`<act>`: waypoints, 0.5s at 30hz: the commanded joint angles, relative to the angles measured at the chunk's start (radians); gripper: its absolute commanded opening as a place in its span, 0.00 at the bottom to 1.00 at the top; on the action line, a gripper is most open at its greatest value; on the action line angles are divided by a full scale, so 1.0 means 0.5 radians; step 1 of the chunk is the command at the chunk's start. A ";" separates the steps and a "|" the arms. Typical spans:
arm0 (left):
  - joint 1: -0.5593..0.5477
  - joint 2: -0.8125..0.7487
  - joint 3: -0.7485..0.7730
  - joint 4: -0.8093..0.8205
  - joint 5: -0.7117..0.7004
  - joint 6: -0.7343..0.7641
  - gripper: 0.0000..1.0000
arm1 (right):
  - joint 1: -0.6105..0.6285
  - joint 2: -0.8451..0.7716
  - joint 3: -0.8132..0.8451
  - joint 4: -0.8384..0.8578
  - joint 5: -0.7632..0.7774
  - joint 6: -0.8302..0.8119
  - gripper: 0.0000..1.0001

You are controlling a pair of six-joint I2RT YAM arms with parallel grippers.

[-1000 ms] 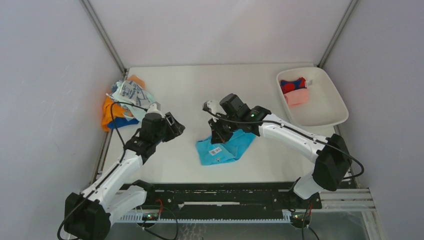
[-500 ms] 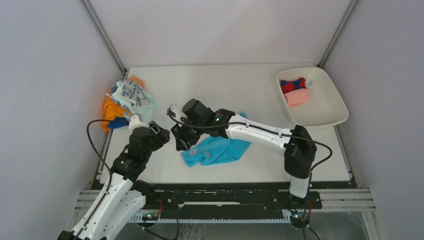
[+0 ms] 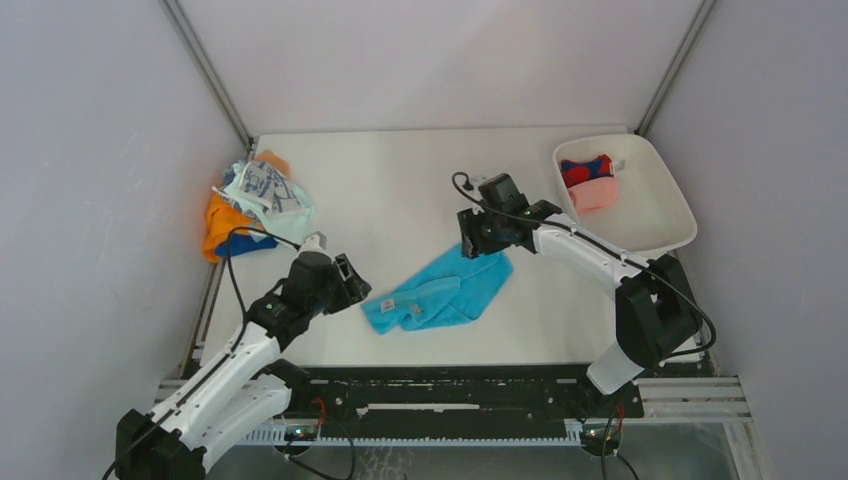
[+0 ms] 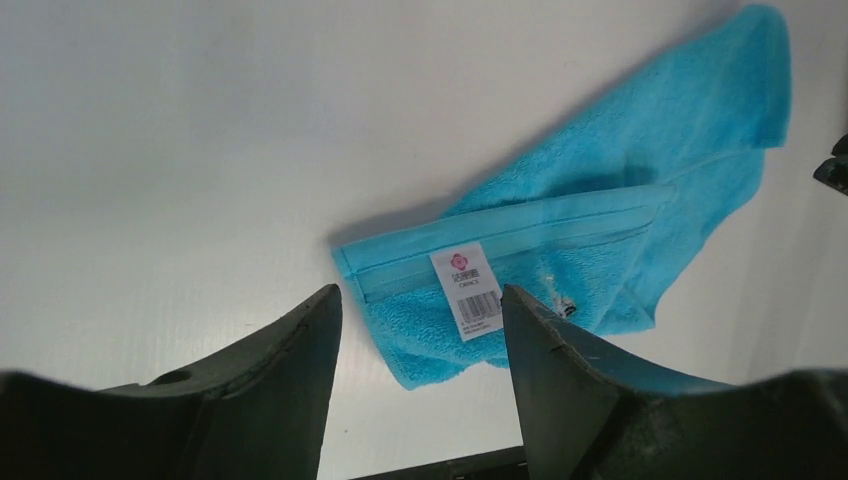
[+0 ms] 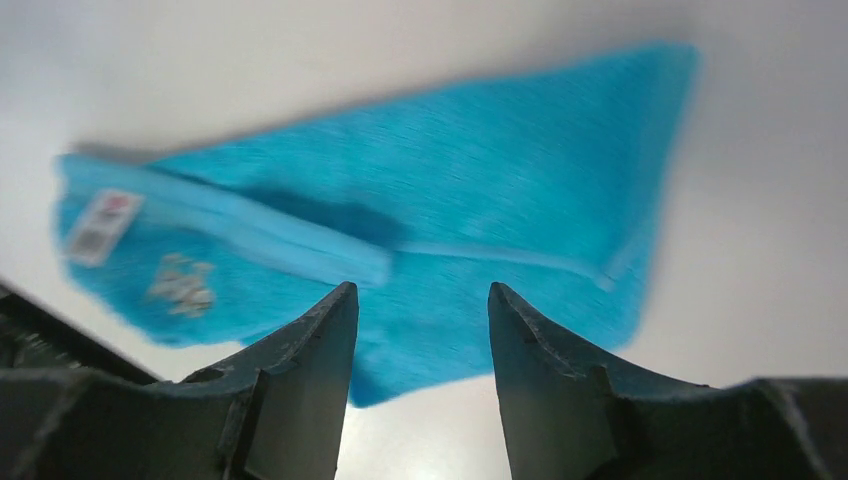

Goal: Roll the towels

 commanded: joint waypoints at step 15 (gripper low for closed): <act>-0.029 0.217 -0.245 0.344 0.091 -0.121 0.65 | -0.404 0.094 -0.347 0.426 0.179 0.230 0.40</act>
